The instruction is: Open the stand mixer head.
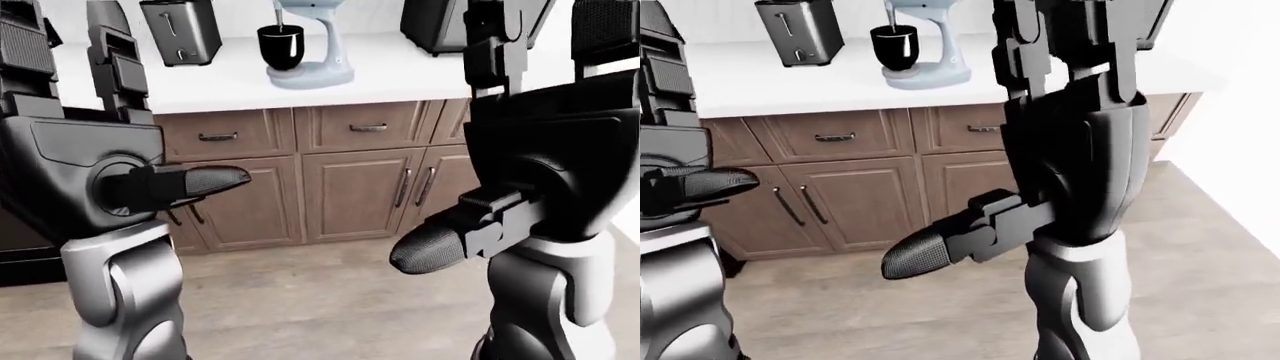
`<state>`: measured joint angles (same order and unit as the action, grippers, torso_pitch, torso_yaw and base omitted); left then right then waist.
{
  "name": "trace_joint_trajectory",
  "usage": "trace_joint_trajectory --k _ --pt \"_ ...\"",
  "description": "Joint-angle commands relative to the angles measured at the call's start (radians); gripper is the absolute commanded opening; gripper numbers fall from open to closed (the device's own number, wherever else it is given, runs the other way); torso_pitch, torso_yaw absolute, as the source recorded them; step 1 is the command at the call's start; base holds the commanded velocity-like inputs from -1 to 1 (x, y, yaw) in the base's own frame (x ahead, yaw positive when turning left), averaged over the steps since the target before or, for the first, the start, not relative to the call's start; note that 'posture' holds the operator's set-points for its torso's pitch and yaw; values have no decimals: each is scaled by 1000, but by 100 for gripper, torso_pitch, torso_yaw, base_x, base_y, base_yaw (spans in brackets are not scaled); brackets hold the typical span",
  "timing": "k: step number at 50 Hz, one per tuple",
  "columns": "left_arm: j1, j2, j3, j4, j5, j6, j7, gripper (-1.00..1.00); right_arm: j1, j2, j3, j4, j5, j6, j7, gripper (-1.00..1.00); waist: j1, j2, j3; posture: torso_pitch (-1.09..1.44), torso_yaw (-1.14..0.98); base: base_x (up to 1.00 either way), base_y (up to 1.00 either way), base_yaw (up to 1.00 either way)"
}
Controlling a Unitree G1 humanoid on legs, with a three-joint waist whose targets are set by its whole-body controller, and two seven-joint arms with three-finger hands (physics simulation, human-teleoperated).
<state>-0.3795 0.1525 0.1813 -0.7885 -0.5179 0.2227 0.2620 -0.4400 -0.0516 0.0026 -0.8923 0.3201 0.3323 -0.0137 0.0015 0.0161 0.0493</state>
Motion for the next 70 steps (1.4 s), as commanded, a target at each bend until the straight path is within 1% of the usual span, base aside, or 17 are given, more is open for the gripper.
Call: trace_joint_trajectory --k 1,3,6,11,13,18,22,26,30,35,36,38,45,47,54,56,70 --pt "-15 1 -8 -3 -3 -16 -11 97 -6 5 -8 7 -12 -17 6 100 -1 -3 -23 0 0 0 0 0" --pt "-17 4 -6 -3 -5 -15 -10 97 -14 10 -21 2 23 -7 1 100 6 -31 -46 0 0 24 0 0" --pt "-19 4 -7 3 -4 -21 -10 97 -12 -3 -22 7 6 -11 -5 100 -5 -17 84 0 0 67 0 0" --pt "-17 4 -8 -1 -4 -18 -10 98 -11 -3 -32 -9 26 4 -17 100 -6 8 -40 0 0 20 0 0" --pt "-15 4 -8 -3 -2 -18 -10 98 -11 -8 -31 -6 27 -3 -19 100 -3 6 63 0 0 100 0 0" --pt "-13 4 -4 4 -3 -23 -14 97 -10 4 -30 -10 41 10 -20 100 1 -3 -29 0 0 10 0 0" --pt "-3 3 -4 3 -3 -28 -15 98 -1 -5 -14 0 3 1 -16 100 1 -34 55 0 0 69 0 0" --pt "-6 5 -3 2 -5 -27 -13 97 -9 4 -23 -10 32 11 -18 100 0 -14 -42 0 0 7 0 0" --pt "-7 6 0 -3 -8 -23 -10 97 -3 0 -10 -8 9 7 -13 100 -22 -11 52 0 0 73 0 0" --pt "-6 5 -2 1 -8 -26 -12 97 -8 8 -19 -19 36 16 -14 100 -16 26 -70 0 0 20 0 0" --pt "-5 5 -2 1 -8 -27 -12 97 -6 5 -15 -17 31 13 -12 100 -8 -5 36 0 0 100 0 0" --pt "-7 6 0 2 -10 -28 -9 97 -11 1 -8 -9 -1 8 -13 100 0 6 58 0 0 50 0 0" --pt "-3 12 6 -9 -16 -23 -5 97 -12 13 -11 -36 38 21 -15 100 -5 -11 -41 0 0 7 0 0" --pt "-6 14 7 -12 -18 -19 -2 97 -14 5 -7 -36 24 22 -17 100 -14 -21 60 0 0 100 0 0" --pt "-7 15 8 -22 -21 -12 4 97 -13 15 -13 -54 59 39 -16 100 -25 47 -31 0 0 12 0 0" --pt "-4 14 6 -24 -19 -13 2 97 -13 6 -8 -54 49 38 -17 100 -17 8 60 0 0 100 0 0" --pt "-2 12 5 -21 -15 -14 2 97 -9 5 -9 -34 27 24 -17 100 -10 -15 -18 0 0 24 0 0"
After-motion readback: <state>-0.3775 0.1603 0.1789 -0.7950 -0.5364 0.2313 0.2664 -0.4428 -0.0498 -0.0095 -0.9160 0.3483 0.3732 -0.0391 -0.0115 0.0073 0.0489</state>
